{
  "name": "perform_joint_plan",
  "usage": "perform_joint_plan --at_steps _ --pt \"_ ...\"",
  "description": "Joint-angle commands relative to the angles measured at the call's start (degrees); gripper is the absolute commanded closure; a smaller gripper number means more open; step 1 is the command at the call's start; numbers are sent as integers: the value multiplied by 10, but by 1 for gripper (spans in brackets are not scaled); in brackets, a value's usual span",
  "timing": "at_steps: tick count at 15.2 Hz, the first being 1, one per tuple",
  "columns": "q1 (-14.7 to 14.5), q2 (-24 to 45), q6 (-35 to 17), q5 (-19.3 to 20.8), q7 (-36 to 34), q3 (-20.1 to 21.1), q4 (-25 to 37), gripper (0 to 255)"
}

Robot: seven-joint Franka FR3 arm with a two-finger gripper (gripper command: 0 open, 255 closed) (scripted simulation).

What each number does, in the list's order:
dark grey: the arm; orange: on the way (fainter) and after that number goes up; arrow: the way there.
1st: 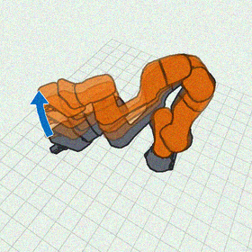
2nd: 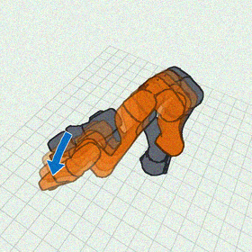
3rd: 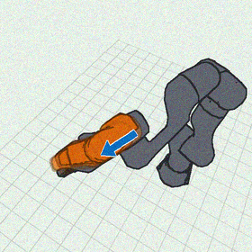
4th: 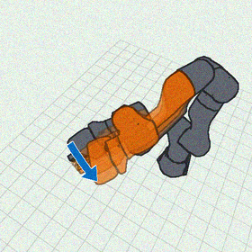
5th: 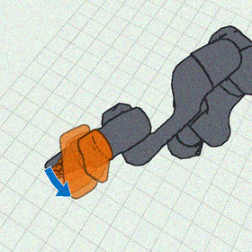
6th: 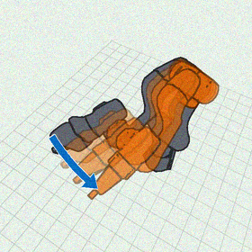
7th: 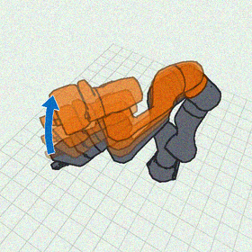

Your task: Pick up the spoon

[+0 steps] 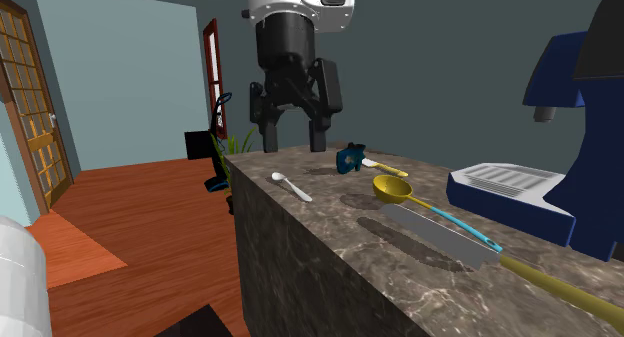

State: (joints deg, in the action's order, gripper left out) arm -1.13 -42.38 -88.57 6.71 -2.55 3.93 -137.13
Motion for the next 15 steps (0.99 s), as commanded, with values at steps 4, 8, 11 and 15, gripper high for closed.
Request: perform_joint_plan --at_steps 4,8,11,15 --pt "-21 63 -39 9 47 3 23 0" --pt "-48 144 -82 19 106 11 59 0" --pt "-67 201 -110 26 150 20 88 0" --pt "-91 272 -141 37 205 36 127 0"
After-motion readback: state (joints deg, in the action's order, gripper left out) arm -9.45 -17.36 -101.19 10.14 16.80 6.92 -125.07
